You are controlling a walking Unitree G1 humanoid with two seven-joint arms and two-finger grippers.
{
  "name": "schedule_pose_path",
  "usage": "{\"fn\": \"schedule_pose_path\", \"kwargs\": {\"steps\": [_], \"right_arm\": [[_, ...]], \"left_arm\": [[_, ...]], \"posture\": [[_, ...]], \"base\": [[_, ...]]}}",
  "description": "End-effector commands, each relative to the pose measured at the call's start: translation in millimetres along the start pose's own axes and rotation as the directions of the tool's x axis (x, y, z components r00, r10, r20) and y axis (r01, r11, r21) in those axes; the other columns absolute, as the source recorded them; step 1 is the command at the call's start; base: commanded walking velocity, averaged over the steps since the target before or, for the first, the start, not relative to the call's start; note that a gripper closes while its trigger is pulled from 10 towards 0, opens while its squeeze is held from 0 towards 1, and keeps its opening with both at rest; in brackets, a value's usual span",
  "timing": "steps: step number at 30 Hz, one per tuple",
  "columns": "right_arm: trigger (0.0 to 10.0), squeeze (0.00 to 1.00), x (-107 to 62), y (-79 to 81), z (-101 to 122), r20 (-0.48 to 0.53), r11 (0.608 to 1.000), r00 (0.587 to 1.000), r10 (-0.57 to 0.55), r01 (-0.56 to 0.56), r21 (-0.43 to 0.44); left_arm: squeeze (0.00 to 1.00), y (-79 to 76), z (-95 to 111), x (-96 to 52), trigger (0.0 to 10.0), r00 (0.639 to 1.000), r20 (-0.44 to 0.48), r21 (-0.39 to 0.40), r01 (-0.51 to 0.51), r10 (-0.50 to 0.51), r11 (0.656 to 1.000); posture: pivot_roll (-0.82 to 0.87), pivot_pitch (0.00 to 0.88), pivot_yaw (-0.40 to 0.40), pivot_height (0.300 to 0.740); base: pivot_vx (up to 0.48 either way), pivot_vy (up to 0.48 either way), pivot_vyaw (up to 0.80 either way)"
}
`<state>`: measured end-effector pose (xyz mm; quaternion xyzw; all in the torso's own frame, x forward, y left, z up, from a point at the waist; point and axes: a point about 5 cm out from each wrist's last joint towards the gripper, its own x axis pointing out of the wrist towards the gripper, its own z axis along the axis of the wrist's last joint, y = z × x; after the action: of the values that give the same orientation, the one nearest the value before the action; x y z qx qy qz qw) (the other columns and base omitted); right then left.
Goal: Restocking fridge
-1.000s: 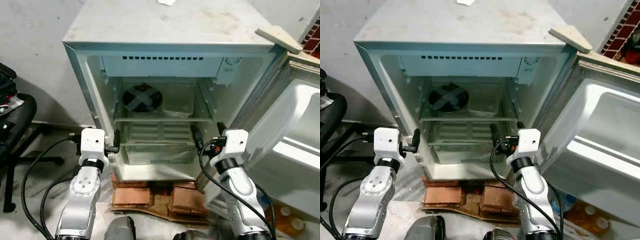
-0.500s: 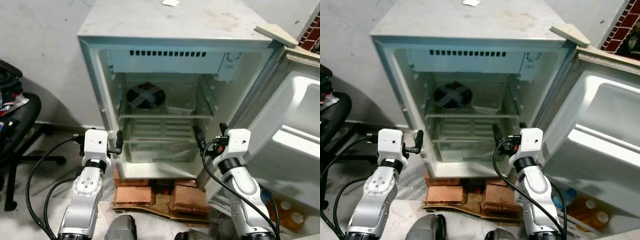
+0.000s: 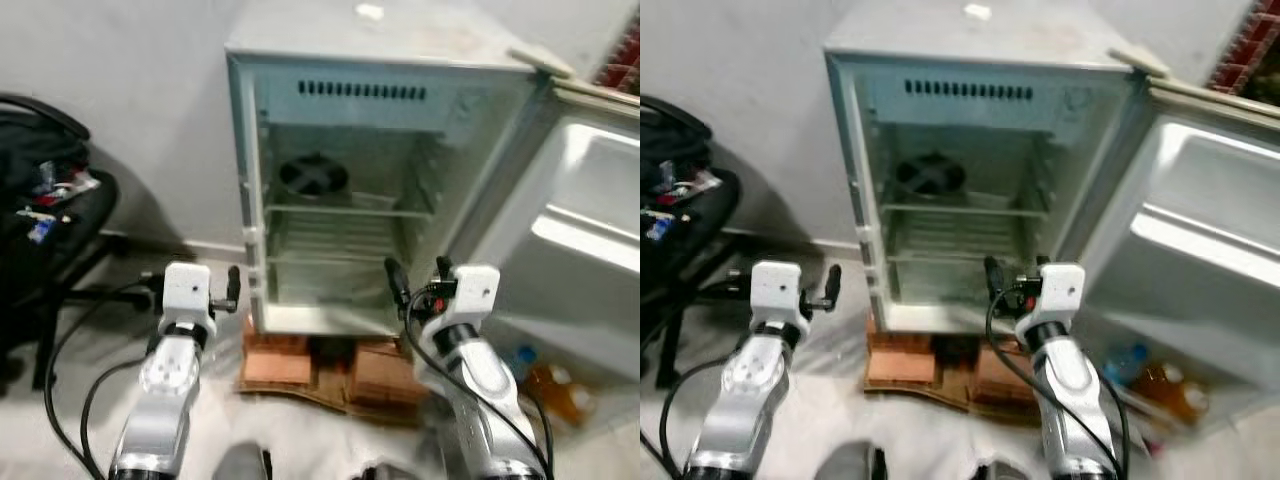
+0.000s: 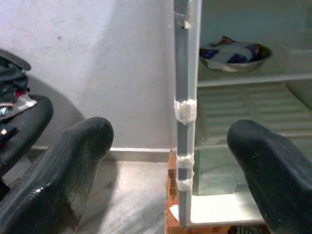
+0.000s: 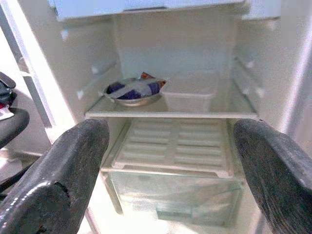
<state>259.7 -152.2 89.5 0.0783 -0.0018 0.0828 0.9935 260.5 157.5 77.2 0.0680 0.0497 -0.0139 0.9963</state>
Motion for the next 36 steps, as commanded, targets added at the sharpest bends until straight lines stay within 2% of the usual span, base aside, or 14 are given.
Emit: {"fn": "schedule_pose_path", "kwargs": {"steps": [1, 11, 19, 36], "right_arm": [[10.0, 0.0, 2.0, -6.1, 4, 0.006, 1.0, 1.0, -0.024, 0.024, 0.0], [10.0, 0.0, 8.5, -11.0, 8, 0.01, 0.999, 0.999, -0.033, 0.033, -0.001], [10.0, 0.0, 12.2, -14.8, 8, 0.006, 0.999, 0.999, -0.047, 0.046, 0.008], [10.0, 0.0, 22.5, -11.3, 14, 0.016, 1.0, 1.0, 0.001, -0.001, -0.013]], "left_arm": [[0.0, -7.9, 0, -0.9, 10.0, 1.0, 0.002, -0.001, 0.025, -0.025, 1.0], [0.0, -8.4, 0, 1.5, 10.0, 1.0, 0.006, 0.0, 0.022, -0.022, 1.0], [0.0, -7.8, 0, 3.7, 10.0, 1.0, 0.009, 0.025, 0.023, -0.024, 0.999], [0.0, -10.6, -5, 7.8, 10.0, 0.999, -0.009, 0.047, 0.04, -0.04, 0.998]], "posture": [[0.1, 0.026, -0.016, 0.74], [0.11, 0.027, -0.023, 0.74], [0.1, 0.028, -0.028, 0.74], [0.09, 0.023, -0.04, 0.74]], "base": [[-0.244, 0.0, 0.0], [-0.242, 0.0, 0.0], [-0.03, 0.0, 0.0], [0.0, -0.468, 0.0]]}}
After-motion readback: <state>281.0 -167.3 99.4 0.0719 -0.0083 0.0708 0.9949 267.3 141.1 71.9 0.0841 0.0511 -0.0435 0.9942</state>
